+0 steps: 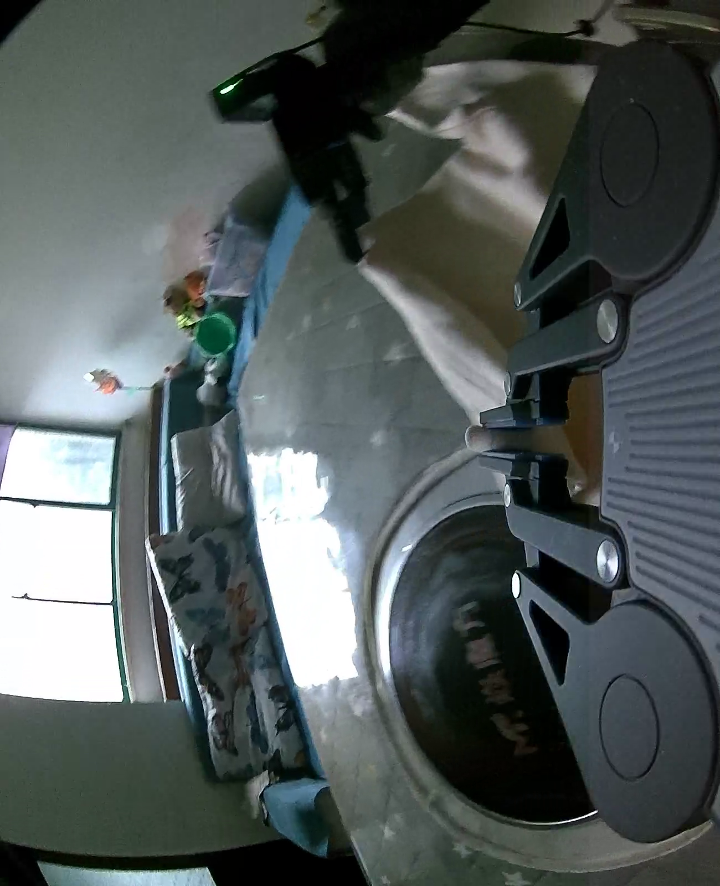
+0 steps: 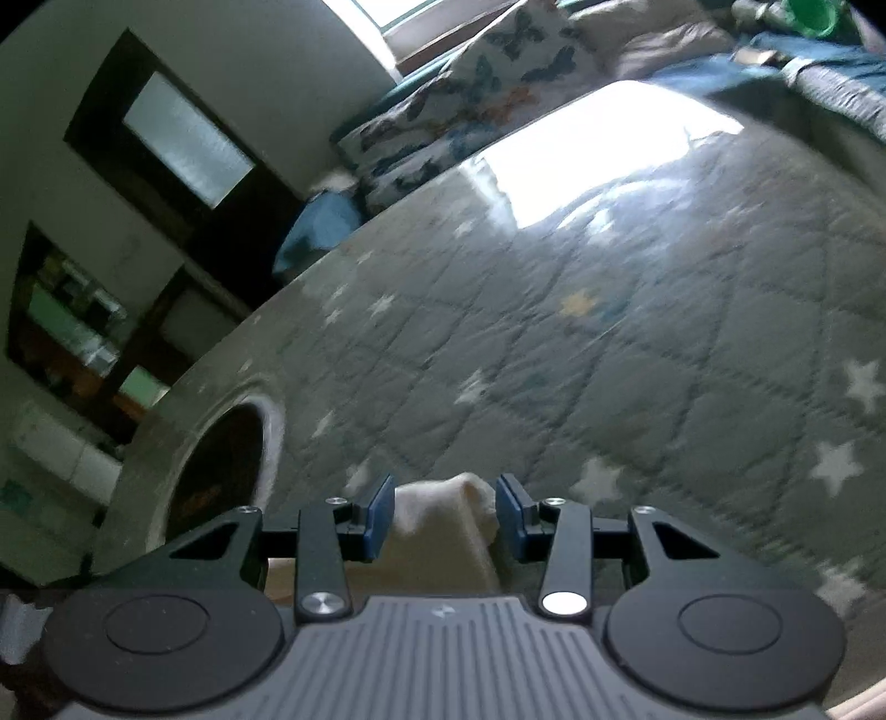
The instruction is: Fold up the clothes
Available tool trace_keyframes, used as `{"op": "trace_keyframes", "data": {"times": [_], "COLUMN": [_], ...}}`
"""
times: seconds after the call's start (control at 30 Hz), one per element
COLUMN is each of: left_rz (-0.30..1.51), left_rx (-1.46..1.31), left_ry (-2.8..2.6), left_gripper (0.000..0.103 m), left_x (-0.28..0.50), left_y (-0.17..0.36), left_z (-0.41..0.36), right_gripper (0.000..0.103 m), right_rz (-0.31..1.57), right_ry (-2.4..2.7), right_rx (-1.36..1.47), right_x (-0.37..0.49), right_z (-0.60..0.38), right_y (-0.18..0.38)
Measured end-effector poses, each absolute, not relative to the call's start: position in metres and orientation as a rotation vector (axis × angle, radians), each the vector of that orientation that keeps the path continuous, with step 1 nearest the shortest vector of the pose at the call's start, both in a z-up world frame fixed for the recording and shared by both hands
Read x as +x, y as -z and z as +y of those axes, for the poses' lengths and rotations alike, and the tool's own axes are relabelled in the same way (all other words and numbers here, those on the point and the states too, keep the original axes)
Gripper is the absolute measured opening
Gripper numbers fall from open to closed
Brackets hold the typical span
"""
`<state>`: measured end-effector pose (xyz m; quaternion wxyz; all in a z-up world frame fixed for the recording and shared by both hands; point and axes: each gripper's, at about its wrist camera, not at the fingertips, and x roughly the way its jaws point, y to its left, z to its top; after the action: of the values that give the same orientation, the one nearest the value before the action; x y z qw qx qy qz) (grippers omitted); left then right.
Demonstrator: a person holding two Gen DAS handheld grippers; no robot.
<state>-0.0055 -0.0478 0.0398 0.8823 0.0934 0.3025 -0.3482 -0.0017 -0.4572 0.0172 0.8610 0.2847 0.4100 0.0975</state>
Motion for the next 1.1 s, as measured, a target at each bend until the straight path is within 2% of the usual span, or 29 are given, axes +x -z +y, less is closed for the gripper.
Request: {"op": "trace_keyframes", "data": {"times": [0.07,0.1,0.2,0.4,0.53,0.67,0.97,1.03,1.07,1.1], "left_rz": [0.633,0.634,0.632,0.554,0.523,0.543,0.589,0.611,0.625,0.635], "left_rx": [0.214,0.214,0.211,0.198,0.187,0.228,0.202,0.185,0.183,0.184], "left_ry": [0.723,0.715,0.675,0.55,0.491,0.432,0.269,0.236,0.22,0.208], "left_gripper": [0.009,0.009,0.009,0.008,0.008,0.008,0.008,0.011,0.012,0.012], "left_x": [-0.009,-0.007,0.002,0.025,0.048,0.075,0.14,0.148,0.15,0.153], "left_y": [-0.037,-0.036,-0.036,-0.053,-0.062,-0.058,-0.048,-0.043,-0.04,-0.037], "left_z": [-0.047,-0.046,-0.046,-0.044,-0.044,-0.052,-0.054,-0.051,-0.05,-0.049], "right_gripper": [0.038,0.03,0.023,0.017,0.016,0.011,0.01,0.011,0.018,0.02], "right_rz": [0.876,0.877,0.848,0.669,0.674,0.718,0.653,0.681,0.692,0.698], "right_ry": [-0.232,-0.248,-0.272,-0.287,-0.295,-0.26,-0.193,-0.193,-0.181,-0.168], "right_rx": [0.591,0.58,0.559,0.435,0.406,0.338,0.197,0.177,0.151,0.127], "right_x": [-0.002,-0.003,-0.001,0.008,0.024,0.045,0.099,0.109,0.114,0.115], "right_z": [-0.452,-0.449,-0.443,-0.429,-0.418,-0.401,-0.363,-0.356,-0.351,-0.347], "right_y": [-0.018,-0.02,-0.032,-0.069,-0.074,-0.069,-0.079,-0.074,-0.07,-0.067]}}
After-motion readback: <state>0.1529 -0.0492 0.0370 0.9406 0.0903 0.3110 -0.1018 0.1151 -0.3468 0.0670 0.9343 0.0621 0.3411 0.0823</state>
